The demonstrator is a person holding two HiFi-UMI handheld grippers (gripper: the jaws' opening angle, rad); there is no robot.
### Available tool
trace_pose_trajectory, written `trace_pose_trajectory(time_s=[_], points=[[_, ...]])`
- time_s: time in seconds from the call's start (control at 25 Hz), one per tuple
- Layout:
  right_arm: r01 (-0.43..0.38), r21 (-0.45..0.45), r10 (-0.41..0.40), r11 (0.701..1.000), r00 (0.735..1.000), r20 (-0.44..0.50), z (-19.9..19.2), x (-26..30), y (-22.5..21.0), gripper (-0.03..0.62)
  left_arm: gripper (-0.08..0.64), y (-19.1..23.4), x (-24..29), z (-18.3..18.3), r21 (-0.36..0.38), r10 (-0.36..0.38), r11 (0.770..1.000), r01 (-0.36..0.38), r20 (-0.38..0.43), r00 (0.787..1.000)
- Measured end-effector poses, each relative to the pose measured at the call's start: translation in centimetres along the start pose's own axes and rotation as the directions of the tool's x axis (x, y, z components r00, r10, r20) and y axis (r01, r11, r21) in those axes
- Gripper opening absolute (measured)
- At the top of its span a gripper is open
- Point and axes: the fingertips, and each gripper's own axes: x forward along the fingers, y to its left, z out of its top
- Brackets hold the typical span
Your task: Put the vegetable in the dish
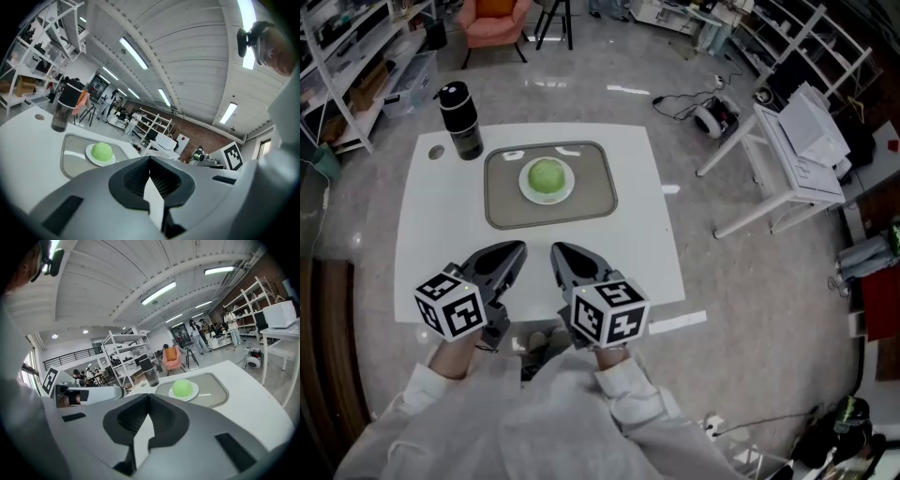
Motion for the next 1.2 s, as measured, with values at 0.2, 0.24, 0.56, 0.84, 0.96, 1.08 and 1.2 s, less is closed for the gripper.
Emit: trace_pose_trajectory(time_s=[0.2, 0.24, 0.56, 0.84, 0.96, 1.08, 1.2], points=[[-0.006, -0.013, 0.005, 1.0, 1.0, -0.021, -0.3, -1.4, -0.6, 0.012, 0.008, -1.3, 0.6, -1.5, -0.032, 0.015, 0.999, -0.015, -0.008, 1.0], [-0.004, -0.019, 0.003, 1.0, 1.0, -0.028, -0.3, -1.6, -0.7, 0.012, 0.008, -1.4, 0.7, -1.6, -0.037, 0.019, 0.999, -0.02, -0.008, 1.0], [-0.032, -0.054, 0.03, 0.998, 0.998, -0.047, -1.1, -2.9, -0.2, 0.012, 0.008, -1.8, 0.4, -2.4, -0.027, 0.072, 0.997, -0.072, -0.003, 0.997], [-0.052, -0.093, 0.049, 0.994, 0.998, -0.043, -1.1, -4.4, 0.0, 0.012, 0.008, -3.1, 0.6, -3.3, -0.017, 0.088, 0.996, -0.088, -0.005, 0.996], [-0.049, -0.108, 0.045, 0.993, 0.998, -0.047, -1.4, -4.9, 0.1, 0.012, 0.008, -3.6, 0.5, -3.8, -0.028, 0.092, 0.995, -0.092, -0.004, 0.996], [-0.048, -0.121, 0.042, 0.992, 0.998, -0.05, -1.7, -5.2, 0.1, 0.012, 0.008, -4.2, 0.7, -4.3, -0.026, 0.081, 0.996, -0.082, -0.014, 0.997], [-0.051, -0.122, 0.045, 0.991, 0.998, -0.051, -1.9, -5.6, 0.1, 0.012, 0.008, -4.6, 0.8, -4.6, -0.021, 0.079, 0.997, -0.079, -0.02, 0.997]])
